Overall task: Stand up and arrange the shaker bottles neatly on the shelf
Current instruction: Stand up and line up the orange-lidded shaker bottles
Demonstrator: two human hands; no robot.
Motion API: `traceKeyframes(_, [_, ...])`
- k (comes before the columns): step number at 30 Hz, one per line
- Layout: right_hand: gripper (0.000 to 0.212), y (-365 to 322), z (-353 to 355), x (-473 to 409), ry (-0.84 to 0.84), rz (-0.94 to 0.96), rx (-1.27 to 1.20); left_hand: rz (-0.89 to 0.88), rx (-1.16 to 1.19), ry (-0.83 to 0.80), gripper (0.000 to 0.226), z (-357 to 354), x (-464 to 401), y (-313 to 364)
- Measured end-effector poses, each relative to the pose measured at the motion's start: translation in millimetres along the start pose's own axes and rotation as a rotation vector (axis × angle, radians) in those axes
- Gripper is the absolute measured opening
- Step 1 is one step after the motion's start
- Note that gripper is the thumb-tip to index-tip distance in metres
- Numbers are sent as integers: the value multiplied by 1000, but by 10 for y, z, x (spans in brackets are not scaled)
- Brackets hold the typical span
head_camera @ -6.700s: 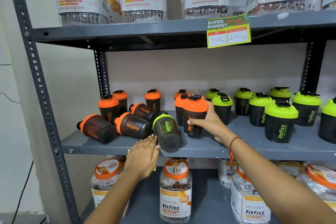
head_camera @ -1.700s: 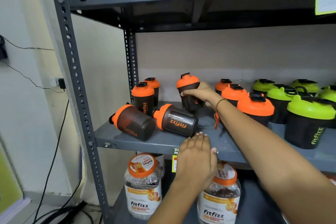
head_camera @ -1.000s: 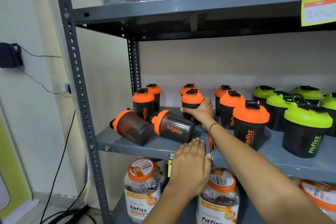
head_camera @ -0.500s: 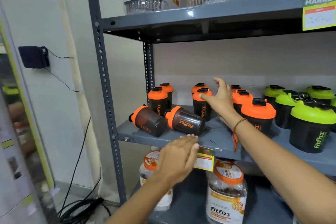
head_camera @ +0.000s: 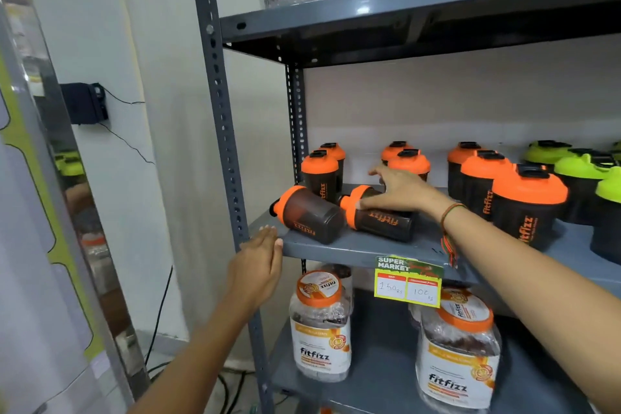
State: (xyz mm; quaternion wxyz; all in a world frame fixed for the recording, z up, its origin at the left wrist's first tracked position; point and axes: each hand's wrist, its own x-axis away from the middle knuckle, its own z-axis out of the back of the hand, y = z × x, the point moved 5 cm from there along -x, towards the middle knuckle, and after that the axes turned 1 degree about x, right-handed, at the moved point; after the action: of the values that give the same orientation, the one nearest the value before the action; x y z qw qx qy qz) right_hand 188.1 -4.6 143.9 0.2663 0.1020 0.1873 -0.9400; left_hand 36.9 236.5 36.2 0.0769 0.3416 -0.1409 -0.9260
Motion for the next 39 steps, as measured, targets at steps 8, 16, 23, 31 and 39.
traceKeyframes(8, [93, 35, -220, -87, -233, -102, 50, -83, -66, -41, 45, -170, -153, 10])
traceKeyframes(16, [82, 233, -206, 55, 66, -124, -563, -98, -58, -54, 44, -156, -168, -8])
traceKeyframes(23, [103, 485, -35, 336, 391, -155, -829, -99, -38, -39, 46, -145, -155, 7])
traceKeyframes(31, [94, 630, -194, 655, 429, -167, -828, -49, -4, -20, 44, -148, -147, -1])
traceKeyframes(39, [98, 607, -199, 699, 362, -155, -753, -3, 9, -52, 39, -130, -135, 48])
